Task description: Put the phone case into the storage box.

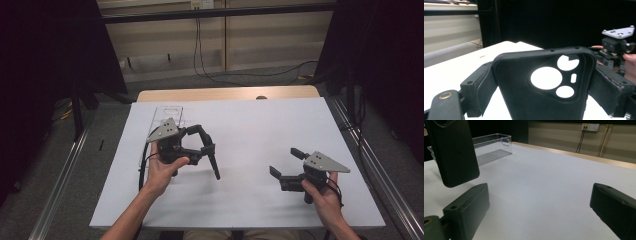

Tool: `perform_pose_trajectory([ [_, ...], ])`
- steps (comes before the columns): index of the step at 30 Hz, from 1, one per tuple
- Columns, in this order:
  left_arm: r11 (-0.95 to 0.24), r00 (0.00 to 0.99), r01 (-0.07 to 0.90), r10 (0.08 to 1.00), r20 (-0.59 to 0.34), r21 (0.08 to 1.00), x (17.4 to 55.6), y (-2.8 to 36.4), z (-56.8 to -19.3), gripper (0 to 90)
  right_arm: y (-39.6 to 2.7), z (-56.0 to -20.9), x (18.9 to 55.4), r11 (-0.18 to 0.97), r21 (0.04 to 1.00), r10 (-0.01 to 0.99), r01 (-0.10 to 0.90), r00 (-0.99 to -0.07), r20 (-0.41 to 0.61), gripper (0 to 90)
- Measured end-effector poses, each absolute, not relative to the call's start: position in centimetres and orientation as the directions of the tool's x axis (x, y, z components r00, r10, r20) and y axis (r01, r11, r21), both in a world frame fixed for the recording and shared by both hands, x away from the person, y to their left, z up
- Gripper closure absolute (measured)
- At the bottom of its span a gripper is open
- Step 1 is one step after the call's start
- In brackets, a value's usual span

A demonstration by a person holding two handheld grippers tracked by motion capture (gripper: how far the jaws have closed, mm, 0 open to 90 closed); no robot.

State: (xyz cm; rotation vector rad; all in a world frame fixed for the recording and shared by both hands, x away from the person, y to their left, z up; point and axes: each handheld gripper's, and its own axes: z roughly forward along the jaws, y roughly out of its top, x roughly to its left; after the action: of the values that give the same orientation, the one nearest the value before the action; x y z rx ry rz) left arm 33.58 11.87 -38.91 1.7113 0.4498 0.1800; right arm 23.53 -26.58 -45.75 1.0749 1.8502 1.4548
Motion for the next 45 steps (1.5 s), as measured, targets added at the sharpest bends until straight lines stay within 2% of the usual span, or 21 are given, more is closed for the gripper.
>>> perform_pose_trajectory([
  [3,-0.118,0.901,0.194,0.414,-0.129,0.974,33.6,12.3,-38.7,13.6,-27.3,-45.7,22.9,0.1,0.962,0.846,0.255,-0.53,0.052,1.3],
  [14,-0.097,0.857,0.198,0.499,-0.125,0.975,33.9,13.5,-38.1,13.5,-30.0,-46.2,21.1,0.052,0.97,0.918,0.236,-0.395,0.047,0.0],
  [28,-0.061,0.799,0.213,0.585,-0.137,0.975,34.7,15.1,-37.1,13.3,-30.3,-46.5,20.8,0.042,0.976,0.91,0.214,-0.411,0.051,0.0],
  [35,-0.1,0.786,0.2,0.61,-0.099,0.975,35.4,15.9,-36.0,13.2,-30.6,-46.6,20.8,0.039,0.975,0.908,0.217,-0.414,0.056,0.0],
  [45,-0.093,0.747,0.206,0.657,-0.096,0.974,36.4,17.0,-34.3,13.2,-30.4,-46.7,20.9,0.034,0.973,0.903,0.23,-0.425,0.069,0.0],
])
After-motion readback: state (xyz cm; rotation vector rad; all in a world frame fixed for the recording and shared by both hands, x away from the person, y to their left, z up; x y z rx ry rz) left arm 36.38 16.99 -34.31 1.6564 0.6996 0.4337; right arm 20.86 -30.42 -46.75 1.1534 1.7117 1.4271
